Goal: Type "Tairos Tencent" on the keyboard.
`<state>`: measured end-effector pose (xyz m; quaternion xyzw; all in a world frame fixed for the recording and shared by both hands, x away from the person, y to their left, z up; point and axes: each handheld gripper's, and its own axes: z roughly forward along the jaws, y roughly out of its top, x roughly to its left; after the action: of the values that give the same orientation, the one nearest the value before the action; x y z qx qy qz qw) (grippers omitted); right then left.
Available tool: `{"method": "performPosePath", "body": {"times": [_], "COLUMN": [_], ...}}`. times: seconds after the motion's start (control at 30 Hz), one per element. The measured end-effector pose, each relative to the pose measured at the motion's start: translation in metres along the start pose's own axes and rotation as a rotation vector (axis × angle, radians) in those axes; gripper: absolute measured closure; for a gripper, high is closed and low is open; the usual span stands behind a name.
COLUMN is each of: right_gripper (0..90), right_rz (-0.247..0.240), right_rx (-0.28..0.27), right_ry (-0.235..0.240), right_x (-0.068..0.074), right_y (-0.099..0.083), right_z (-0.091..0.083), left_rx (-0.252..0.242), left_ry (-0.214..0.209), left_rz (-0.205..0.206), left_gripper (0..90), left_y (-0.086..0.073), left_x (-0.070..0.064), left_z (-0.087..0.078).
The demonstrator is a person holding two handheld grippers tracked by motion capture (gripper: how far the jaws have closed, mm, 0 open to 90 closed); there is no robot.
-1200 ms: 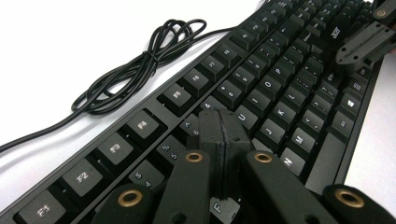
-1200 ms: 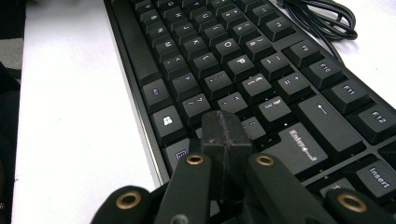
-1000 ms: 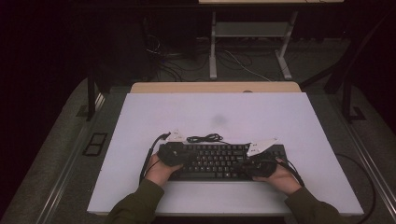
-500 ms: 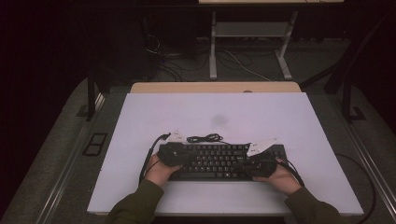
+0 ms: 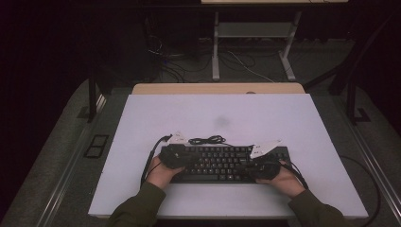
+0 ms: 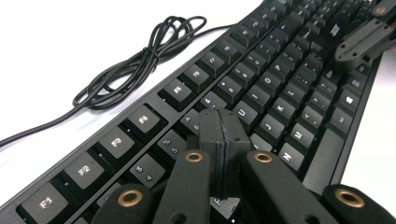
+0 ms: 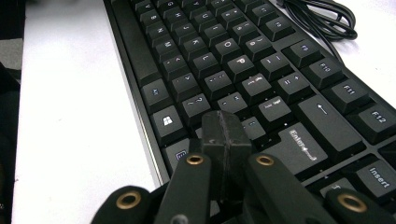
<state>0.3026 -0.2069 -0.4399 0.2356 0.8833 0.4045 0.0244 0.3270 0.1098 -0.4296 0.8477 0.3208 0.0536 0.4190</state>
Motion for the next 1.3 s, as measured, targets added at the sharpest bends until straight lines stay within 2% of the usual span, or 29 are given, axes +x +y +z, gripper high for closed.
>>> {"method": "performPosePath", "body": {"times": [0.07,0.17,0.37,0.47,0.53,0.63,0.9,1.1,1.2,1.3], "right_gripper": [89.7,89.7,89.7,89.7,89.7,89.7,89.7,88.7,82.8,71.4], "right_rz": [0.0,0.001,0.001,0.001,0.0,0.0,0.002,0.023,0.033,0.042], "right_rx": [0.0,0.0,0.0,0.0,0.0,0.0,-0.013,-0.062,-0.082,-0.086], "right_ry": [0.0,0.0,0.001,0.001,0.001,0.001,0.012,0.025,0.025,0.009], "right_x": [0.0,0.0,-0.0001,-0.0001,-0.0002,-0.0002,-0.0017,-0.003,-0.0037,-0.0046], "right_y": [0.0,0.0,0.0,0.0,-0.0001,0.0,-0.0001,0.0008,0.0017,0.0014], "right_z": [0.0,0.0,0.0,-0.0001,0.0,0.0,-0.0014,-0.0064,-0.0087,-0.0091], "left_rx": [-0.015,-0.028,-0.058,-0.063,-0.064,-0.083,-0.087,-0.095,-0.094,-0.097], "left_ry": [-0.002,-0.005,0.004,0.005,0.013,0.018,0.012,0.01,0.007,0.004], "left_rz": [-0.006,-0.001,0.014,0.014,0.011,0.005,0.024,0.025,0.03,0.028], "left_gripper": [88.8,81.6,57.0,40.2,25.8,18.1,17.1,15.4,14.7,14.5], "left_y": [0.0005,0.0003,0.0012,0.0004,0.0001,0.0003,-0.0003,-0.0013,-0.0015,-0.002], "left_x": [-0.0005,0.0002,-0.0024,-0.0032,-0.003,-0.0031,-0.0042,-0.0042,-0.0045,-0.0049], "left_z": [-0.0017,-0.0032,-0.0043,-0.0038,-0.0033,-0.0035,-0.0034,-0.0034,-0.0044,-0.0051]}}
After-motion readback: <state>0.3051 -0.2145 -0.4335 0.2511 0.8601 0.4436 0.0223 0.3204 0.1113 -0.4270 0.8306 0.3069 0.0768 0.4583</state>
